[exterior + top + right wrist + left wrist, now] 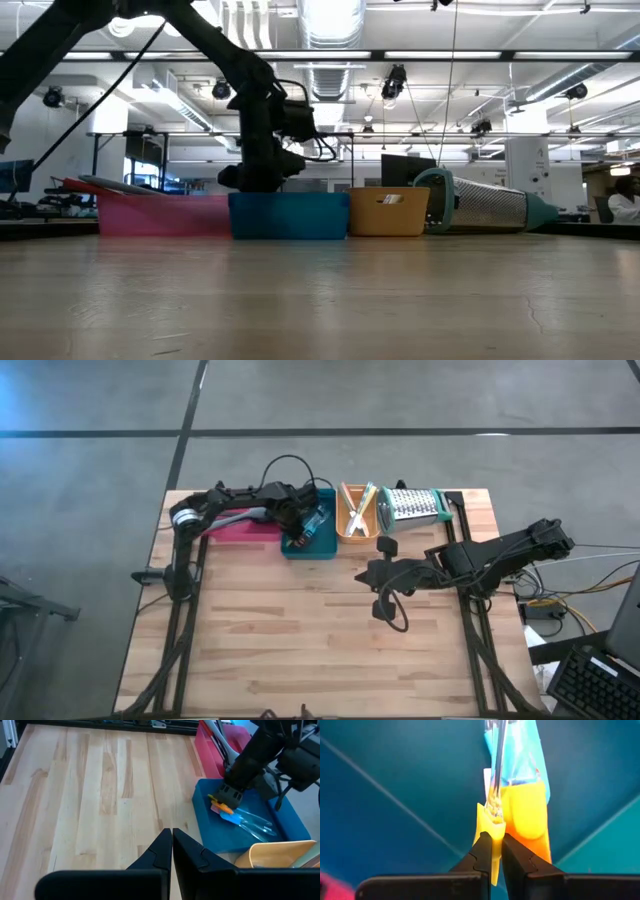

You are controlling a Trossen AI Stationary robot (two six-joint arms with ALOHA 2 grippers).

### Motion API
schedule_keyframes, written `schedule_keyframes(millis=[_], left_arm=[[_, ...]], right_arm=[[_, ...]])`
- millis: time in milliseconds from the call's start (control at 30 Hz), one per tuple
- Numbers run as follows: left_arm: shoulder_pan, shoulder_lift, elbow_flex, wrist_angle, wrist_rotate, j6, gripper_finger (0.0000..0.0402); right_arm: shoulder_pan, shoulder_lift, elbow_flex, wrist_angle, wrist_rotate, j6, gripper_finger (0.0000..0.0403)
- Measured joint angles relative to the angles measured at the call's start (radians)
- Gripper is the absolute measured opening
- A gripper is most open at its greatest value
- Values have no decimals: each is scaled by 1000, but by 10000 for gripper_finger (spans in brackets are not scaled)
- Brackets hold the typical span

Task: Pick & Place Kitchen Items
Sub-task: Put the yellow spatula into the blue bin, then return to Home Position

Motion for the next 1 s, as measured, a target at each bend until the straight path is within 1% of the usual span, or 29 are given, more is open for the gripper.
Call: schedule_keyframes(millis=[300, 367, 567, 667, 800, 1000], left_arm=[[0, 24, 0, 6, 12, 27, 23], [0, 22, 0, 8, 12, 29, 37], [0, 9, 4, 7, 9, 116, 112], [0, 8, 30, -16, 9, 150, 139], [0, 7, 88, -91, 9, 159, 158], [-7, 4, 213, -194, -1, 165, 159]], right_arm=[[0, 0, 0, -2, 0, 8, 8], [0, 0, 0, -2, 0, 8, 8], [0, 0, 0, -2, 0, 8, 8], [0, 0, 0, -2, 0, 8, 8], [0, 0, 0, -2, 0, 8, 8], [0, 0, 0, -1, 0, 8, 8]])
